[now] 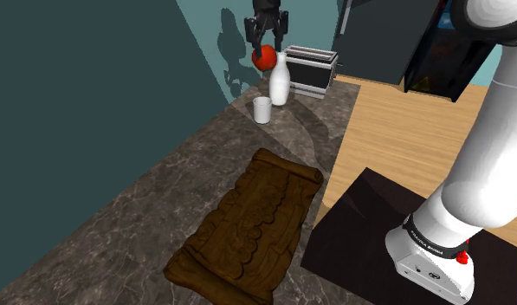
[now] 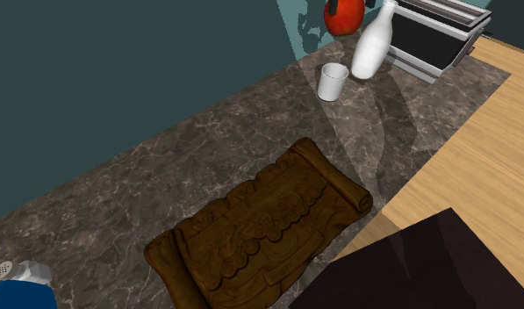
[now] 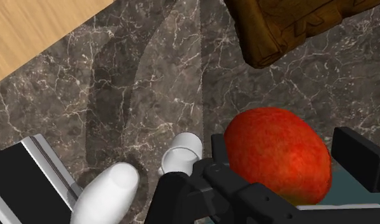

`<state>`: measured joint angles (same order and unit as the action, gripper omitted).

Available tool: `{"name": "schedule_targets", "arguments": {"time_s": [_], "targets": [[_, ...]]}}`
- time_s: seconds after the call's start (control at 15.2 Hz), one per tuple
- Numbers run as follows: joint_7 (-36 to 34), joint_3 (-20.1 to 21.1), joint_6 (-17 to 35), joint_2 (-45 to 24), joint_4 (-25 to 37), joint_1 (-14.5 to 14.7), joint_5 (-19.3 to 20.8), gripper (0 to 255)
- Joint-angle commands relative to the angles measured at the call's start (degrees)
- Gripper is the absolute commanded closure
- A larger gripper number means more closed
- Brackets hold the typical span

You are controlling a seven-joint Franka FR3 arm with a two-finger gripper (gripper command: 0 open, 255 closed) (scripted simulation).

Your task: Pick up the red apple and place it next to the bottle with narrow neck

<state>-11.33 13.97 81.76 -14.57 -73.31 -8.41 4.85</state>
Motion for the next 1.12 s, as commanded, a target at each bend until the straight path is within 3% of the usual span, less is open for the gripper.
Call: {"name": "schedule_targets", "arguments": {"time_s": [0.0, 0.59, 1.06], "targets": [[2.4, -0.8, -0.4, -0.4, 0.9, -1.4, 0.1, 255], [13.4, -4.8, -2.3, -5.5, 8.4, -8.1, 1.0, 255], [21.6, -7.3, -7.2, -15.2, 23.6, -12.7, 1.9, 255]]}}
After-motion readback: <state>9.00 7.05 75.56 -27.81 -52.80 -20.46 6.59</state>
